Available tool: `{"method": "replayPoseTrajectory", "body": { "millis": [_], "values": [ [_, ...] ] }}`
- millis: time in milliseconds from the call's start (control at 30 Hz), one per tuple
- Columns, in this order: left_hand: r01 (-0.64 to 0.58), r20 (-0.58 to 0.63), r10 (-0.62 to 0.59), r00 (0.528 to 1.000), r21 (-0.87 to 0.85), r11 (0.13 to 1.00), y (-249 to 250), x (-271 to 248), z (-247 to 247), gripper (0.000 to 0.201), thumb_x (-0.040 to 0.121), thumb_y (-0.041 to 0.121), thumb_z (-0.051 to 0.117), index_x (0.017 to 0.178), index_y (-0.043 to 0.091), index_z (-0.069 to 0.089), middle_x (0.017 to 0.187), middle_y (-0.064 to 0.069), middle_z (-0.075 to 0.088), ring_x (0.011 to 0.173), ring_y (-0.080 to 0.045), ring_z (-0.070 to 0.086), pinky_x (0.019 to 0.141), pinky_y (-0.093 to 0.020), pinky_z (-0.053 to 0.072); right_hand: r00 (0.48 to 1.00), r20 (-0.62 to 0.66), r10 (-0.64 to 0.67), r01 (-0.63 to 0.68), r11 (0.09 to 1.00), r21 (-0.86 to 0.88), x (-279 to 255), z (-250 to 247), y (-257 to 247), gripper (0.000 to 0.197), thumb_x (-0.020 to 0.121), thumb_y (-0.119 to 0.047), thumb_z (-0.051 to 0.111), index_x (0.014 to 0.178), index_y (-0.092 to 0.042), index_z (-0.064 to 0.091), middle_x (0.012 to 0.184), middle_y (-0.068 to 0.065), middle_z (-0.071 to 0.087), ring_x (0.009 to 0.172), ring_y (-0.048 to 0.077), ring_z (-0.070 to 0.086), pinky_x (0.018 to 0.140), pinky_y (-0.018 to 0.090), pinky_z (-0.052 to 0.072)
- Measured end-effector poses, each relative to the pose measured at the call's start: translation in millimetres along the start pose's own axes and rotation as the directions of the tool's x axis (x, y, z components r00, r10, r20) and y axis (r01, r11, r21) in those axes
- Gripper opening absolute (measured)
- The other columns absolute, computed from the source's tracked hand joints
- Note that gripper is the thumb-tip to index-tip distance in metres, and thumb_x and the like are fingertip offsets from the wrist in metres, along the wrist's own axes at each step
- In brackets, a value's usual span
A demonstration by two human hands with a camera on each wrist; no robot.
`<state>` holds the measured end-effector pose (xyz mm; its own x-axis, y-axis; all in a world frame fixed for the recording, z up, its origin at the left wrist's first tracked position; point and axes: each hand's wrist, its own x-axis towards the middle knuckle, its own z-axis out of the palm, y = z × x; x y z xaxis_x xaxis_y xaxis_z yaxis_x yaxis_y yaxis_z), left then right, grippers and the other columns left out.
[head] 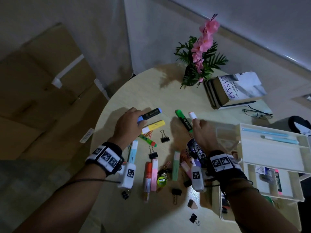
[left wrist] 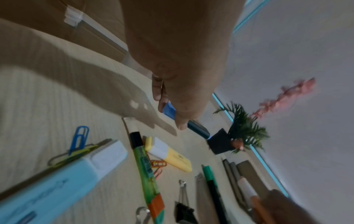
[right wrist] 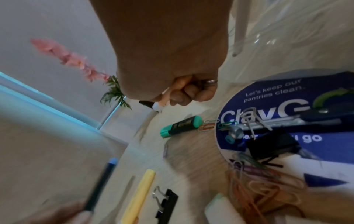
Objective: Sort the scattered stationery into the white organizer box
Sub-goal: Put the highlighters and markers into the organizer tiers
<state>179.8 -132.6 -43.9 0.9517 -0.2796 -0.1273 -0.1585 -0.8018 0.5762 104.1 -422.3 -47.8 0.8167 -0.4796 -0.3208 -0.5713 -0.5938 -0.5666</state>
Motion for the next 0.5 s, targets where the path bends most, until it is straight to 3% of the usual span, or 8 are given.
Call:
{"method": "replayPoseTrajectory", "body": {
  "millis": [133, 233, 367, 433, 500],
  "values": [
    [-0.021, -0.023, 0.018, 1.000, -0.157, 0.987, -4.7, -35.2, -16.1, 0.032, 0.096, 0.026, 0.072, 0.127, 0.016, 0.069, 0.114, -0.001, 0.067, 0.104, -0.020, 0.065, 0.086, -0.040, 0.058, 0.995, -0.020, -0.096, 0.091, 0.979, -0.181, 2.5, 14.9, -10.0, 0.051, 0.093, -0.060, 0.056, 0.101, -0.010, 0.060, 0.088, 0.009, 0.066, 0.077, 0.030, 0.064, 0.068, 0.040, 0.052],
    [-0.036, -0.009, 0.035, 0.999, -0.204, 0.978, -10.1, -58.2, -19.1, 0.030, 0.096, 0.026, 0.071, 0.125, 0.021, 0.069, 0.113, 0.005, 0.066, 0.103, -0.016, 0.065, 0.087, -0.045, 0.058, 0.981, -0.034, -0.193, 0.178, 0.948, -0.265, 6.3, 23.9, -12.2, 0.049, 0.094, -0.047, 0.068, 0.106, -0.001, 0.062, 0.102, 0.018, 0.062, 0.096, 0.037, 0.059, 0.080, 0.045, 0.048],
    [-0.044, 0.010, 0.047, 0.999, -0.238, 0.970, -10.5, -80.8, -18.4, 0.030, 0.096, 0.030, 0.070, 0.126, 0.025, 0.069, 0.114, 0.011, 0.066, 0.105, -0.010, 0.064, 0.088, -0.042, 0.058, 0.980, -0.014, -0.200, 0.195, 0.965, -0.174, 6.0, 23.9, -14.0, 0.037, 0.099, -0.037, 0.067, 0.104, -0.001, 0.064, 0.099, 0.016, 0.065, 0.088, 0.036, 0.063, 0.070, 0.036, 0.042],
    [-0.044, 0.010, 0.048, 0.999, -0.255, 0.966, -8.3, -89.4, -17.8, 0.030, 0.096, 0.031, 0.070, 0.125, 0.024, 0.069, 0.114, 0.011, 0.066, 0.105, -0.009, 0.065, 0.088, -0.042, 0.058, 0.984, -0.019, -0.178, 0.173, 0.974, -0.144, 5.0, 23.2, -11.6, 0.038, 0.098, -0.042, 0.068, 0.103, -0.005, 0.065, 0.093, 0.011, 0.066, 0.080, 0.031, 0.065, 0.064, 0.032, 0.041],
    [-0.050, 0.003, 0.053, 0.999, -0.273, 0.961, -2.5, -96.3, -17.4, 0.029, 0.096, 0.030, 0.072, 0.124, 0.023, 0.070, 0.114, 0.010, 0.066, 0.104, -0.009, 0.065, 0.088, -0.042, 0.059, 0.982, -0.044, -0.186, 0.180, 0.977, -0.114, 0.7, 20.6, -12.4, 0.030, 0.095, -0.034, 0.072, 0.101, -0.006, 0.065, 0.088, 0.006, 0.065, 0.077, 0.029, 0.065, 0.059, 0.029, 0.036]
  ]
}}
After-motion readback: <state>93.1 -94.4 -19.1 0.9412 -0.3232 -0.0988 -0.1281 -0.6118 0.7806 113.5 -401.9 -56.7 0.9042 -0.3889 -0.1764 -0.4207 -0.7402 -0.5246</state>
